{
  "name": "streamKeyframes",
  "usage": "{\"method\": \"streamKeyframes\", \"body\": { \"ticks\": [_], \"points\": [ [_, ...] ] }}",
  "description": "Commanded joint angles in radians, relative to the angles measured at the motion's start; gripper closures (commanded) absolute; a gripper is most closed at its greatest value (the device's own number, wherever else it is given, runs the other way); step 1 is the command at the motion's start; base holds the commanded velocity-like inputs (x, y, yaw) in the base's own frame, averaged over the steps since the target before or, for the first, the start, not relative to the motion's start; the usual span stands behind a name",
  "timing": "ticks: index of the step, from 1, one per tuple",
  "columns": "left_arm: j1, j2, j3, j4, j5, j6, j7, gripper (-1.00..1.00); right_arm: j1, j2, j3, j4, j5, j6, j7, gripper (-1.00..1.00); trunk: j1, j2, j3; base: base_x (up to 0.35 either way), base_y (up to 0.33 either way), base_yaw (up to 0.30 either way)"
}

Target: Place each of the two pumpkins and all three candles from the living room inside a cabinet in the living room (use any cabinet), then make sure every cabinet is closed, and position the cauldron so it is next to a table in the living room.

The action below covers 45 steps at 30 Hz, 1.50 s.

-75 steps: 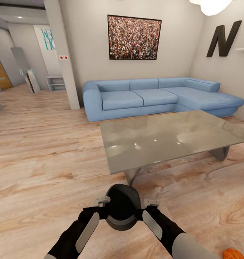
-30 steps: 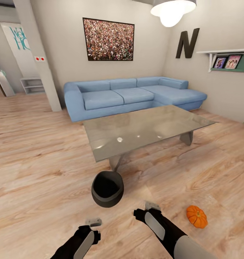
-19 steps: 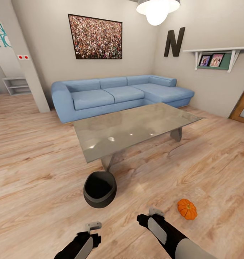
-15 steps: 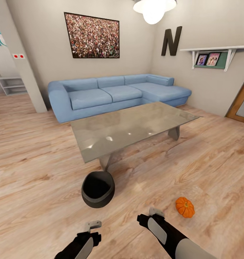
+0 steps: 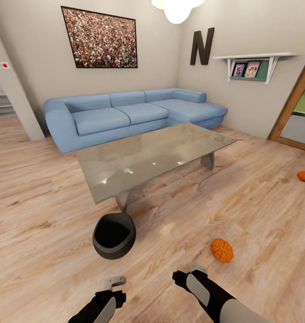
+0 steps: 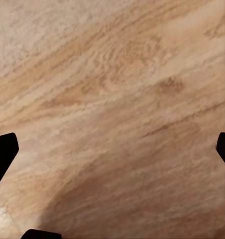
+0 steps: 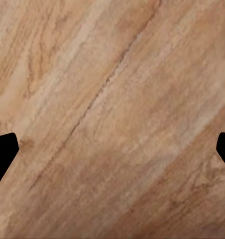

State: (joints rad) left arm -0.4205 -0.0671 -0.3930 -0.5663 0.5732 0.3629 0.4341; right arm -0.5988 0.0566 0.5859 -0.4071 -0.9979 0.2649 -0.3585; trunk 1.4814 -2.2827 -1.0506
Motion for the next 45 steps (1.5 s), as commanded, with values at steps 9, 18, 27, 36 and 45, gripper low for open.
{"method": "streamKeyframes", "body": {
  "ticks": [9,18,27,36,45],
  "points": [
    [0.002,0.003,-0.004,-0.001,0.011,0.002,0.009,-1.0,-0.001,-0.001,0.008,-0.001,-0.054,0.001,-0.003,-1.0,0.0,0.0,-0.014,0.0,0.0,-0.162],
    [0.003,0.0,-0.007,-0.001,0.011,0.002,0.009,-1.0,-0.001,-0.001,0.008,-0.001,-0.056,0.002,-0.003,-1.0,0.0,0.0,-0.027,0.0,0.0,-0.147],
    [0.003,-0.001,-0.007,0.006,0.01,0.002,0.009,-1.0,-0.001,-0.001,0.009,-0.001,-0.048,0.0,-0.002,-1.0,0.0,0.0,-0.037,0.0,0.0,-0.036],
    [0.003,-0.001,-0.007,0.008,0.01,0.002,0.009,-1.0,-0.001,-0.001,0.008,0.001,-0.055,0.002,-0.005,-1.0,0.0,0.0,-0.042,0.0,0.0,0.0],
    [0.004,0.001,-0.006,0.008,0.011,0.002,0.009,-1.0,-0.001,-0.001,0.007,0.031,-0.07,0.002,0.015,-1.0,0.0,0.0,-0.043,0.0,0.0,-0.096]
  ]
}}
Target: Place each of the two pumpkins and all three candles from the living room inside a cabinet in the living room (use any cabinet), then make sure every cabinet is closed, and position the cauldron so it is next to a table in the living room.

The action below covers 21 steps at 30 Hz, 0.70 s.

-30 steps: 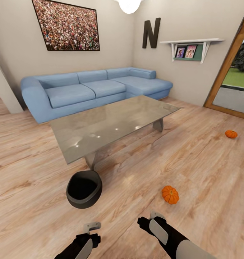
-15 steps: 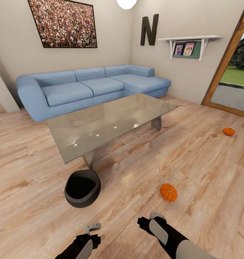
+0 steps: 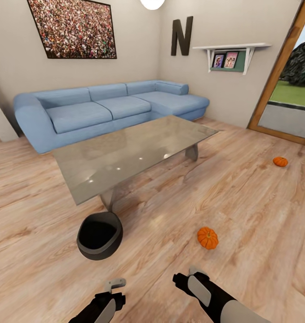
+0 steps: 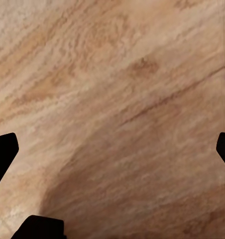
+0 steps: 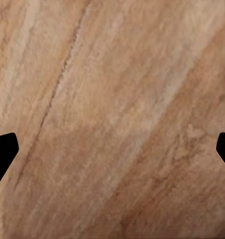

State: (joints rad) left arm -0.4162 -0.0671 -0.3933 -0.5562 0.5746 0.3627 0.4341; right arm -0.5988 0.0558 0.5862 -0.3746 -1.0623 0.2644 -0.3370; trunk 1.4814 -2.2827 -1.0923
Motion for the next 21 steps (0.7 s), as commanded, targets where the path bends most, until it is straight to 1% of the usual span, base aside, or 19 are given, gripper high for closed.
{"method": "streamKeyframes", "body": {
  "ticks": [1,15,21],
  "points": [
    [0.0,0.001,-0.006,-0.002,0.01,0.002,0.009,-1.0,-0.001,-0.001,0.007,0.0,-0.008,0.002,-0.003,-1.0,0.0,0.0,-0.001,0.0,0.0,-0.253],
    [0.004,0.001,-0.007,0.001,0.01,0.002,0.009,-1.0,-0.001,-0.001,0.007,0.002,-0.013,0.001,0.01,-1.0,0.0,0.0,-0.001,0.0,0.0,-0.275],
    [0.004,0.001,-0.007,0.001,0.01,0.002,0.009,-1.0,-0.001,-0.002,0.007,0.002,-0.016,-0.035,0.012,-1.0,0.0,0.0,-0.001,0.0,0.0,-0.277]
  ]
}}
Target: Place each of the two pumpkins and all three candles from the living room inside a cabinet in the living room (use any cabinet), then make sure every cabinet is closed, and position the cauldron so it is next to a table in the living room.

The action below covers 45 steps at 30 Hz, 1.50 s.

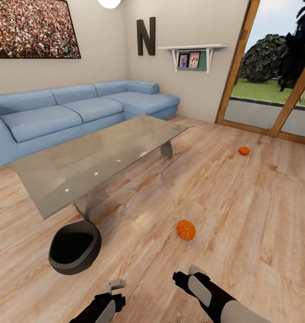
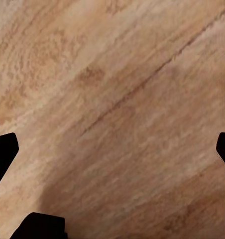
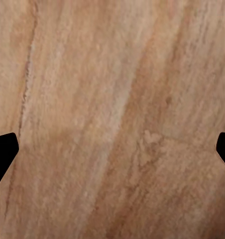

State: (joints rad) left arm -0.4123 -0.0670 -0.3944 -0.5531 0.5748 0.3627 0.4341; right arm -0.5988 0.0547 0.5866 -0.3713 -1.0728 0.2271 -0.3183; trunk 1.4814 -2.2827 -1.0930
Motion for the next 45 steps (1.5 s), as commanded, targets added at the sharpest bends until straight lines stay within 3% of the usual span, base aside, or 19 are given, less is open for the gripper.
{"method": "streamKeyframes", "body": {
  "ticks": [1,45],
  "points": [
    [0.0,0.001,-0.006,-0.002,0.01,0.002,0.009,-1.0,-0.001,-0.001,0.007,-0.001,-0.005,0.0,-0.007,-1.0,0.0,0.0,-0.001,0.0,0.0,-0.278],
    [0.0,0.001,-0.006,-0.001,0.01,0.002,0.009,-1.0,-0.001,-0.001,0.007,0.0,-0.006,-0.005,0.005,-1.0,0.0,0.0,-0.042,0.0,0.0,-0.236]
  ]
}}
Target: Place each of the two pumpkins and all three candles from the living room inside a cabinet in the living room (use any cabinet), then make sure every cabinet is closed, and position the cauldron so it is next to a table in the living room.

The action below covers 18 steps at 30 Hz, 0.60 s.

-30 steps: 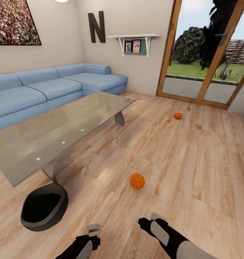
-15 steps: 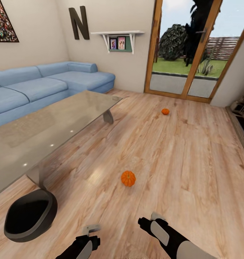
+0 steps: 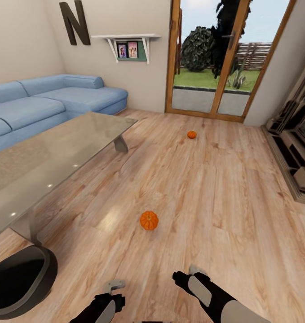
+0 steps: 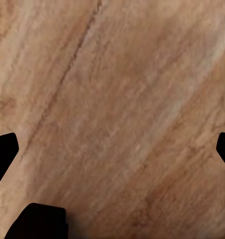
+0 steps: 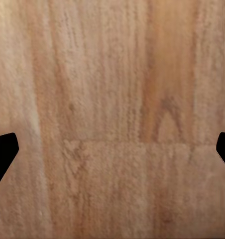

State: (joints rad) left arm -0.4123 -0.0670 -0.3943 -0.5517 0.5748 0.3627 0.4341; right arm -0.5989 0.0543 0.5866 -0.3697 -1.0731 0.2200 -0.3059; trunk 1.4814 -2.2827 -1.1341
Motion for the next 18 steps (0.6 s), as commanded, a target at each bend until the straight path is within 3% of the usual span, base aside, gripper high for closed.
{"method": "streamKeyframes", "body": {
  "ticks": [1,18],
  "points": [
    [0.0,0.001,-0.006,-0.002,0.01,0.002,0.009,-1.0,-0.001,-0.001,0.007,-0.002,-0.005,0.002,-0.007,-1.0,0.0,0.0,-0.002,0.0,0.0,-0.223],
    [0.0,0.001,-0.005,-0.002,0.01,0.002,0.009,-1.0,-0.001,-0.004,0.007,-0.001,-0.005,0.002,-0.007,-1.0,0.0,0.0,-0.014,0.0,0.0,-0.246]
  ]
}}
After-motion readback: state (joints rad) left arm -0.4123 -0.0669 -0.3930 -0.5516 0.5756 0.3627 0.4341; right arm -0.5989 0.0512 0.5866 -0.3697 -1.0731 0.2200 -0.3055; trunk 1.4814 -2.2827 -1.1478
